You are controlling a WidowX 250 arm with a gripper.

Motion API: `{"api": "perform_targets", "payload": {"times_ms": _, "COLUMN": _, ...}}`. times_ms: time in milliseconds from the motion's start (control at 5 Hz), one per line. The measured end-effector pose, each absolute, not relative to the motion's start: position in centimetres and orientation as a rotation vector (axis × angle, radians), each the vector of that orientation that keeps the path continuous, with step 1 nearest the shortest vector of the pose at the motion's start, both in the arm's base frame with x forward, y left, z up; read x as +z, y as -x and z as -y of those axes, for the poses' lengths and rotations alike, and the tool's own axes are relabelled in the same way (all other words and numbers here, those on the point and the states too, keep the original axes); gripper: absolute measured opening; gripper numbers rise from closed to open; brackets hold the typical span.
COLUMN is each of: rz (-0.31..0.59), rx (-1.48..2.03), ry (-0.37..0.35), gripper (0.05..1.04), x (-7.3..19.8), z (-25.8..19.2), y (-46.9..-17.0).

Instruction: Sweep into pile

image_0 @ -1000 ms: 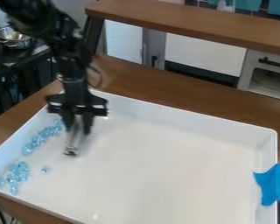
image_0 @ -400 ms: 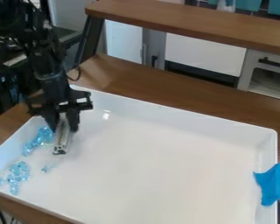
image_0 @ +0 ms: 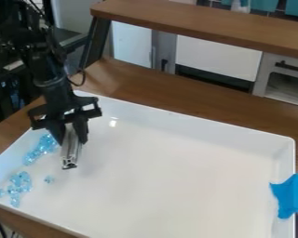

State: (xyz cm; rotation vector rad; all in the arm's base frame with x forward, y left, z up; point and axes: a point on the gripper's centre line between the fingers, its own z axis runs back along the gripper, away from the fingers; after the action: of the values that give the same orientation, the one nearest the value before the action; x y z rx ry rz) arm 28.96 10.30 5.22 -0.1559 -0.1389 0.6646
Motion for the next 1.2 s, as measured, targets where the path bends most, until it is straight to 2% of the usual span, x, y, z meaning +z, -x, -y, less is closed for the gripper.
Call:
{"api": "perform_targets", "payload": {"times_ms": 200, "rz": 0.125, "rx": 0.505, "ry": 0.163, "gripper": 0.383, "x": 4.7, "z": -8.7, "y": -27.4}}
{"api": "perform_targets", "payload": {"times_ms": 400, "rz": 0.115, "rx": 0.392, "ry": 0.127, "gripper": 0.383, "x": 3.6, "z": -8.5, "y": -25.8}}
{"api": "perform_targets", "payload": {"times_ms": 800, "rz": 0.188, "rx": 0.349, "ry": 0.038, "gripper": 0.383, "x": 2.8, "z": -10.7, "y": -25.5}}
{"api": "perform_targets", "payload": {"times_ms": 1000, "rz": 0.152, "rx": 0.36, "ry": 0.047, "gripper": 0.383, "x": 2.9, "z": -11.4, "y": -24.8}}
{"api": "perform_targets", "payload": {"times_ms": 1200, "rz": 0.171, "rx": 0.378, "ry": 0.105, "gripper": 0.383, "x": 6.0, "z": -10.0, "y": -25.1}}
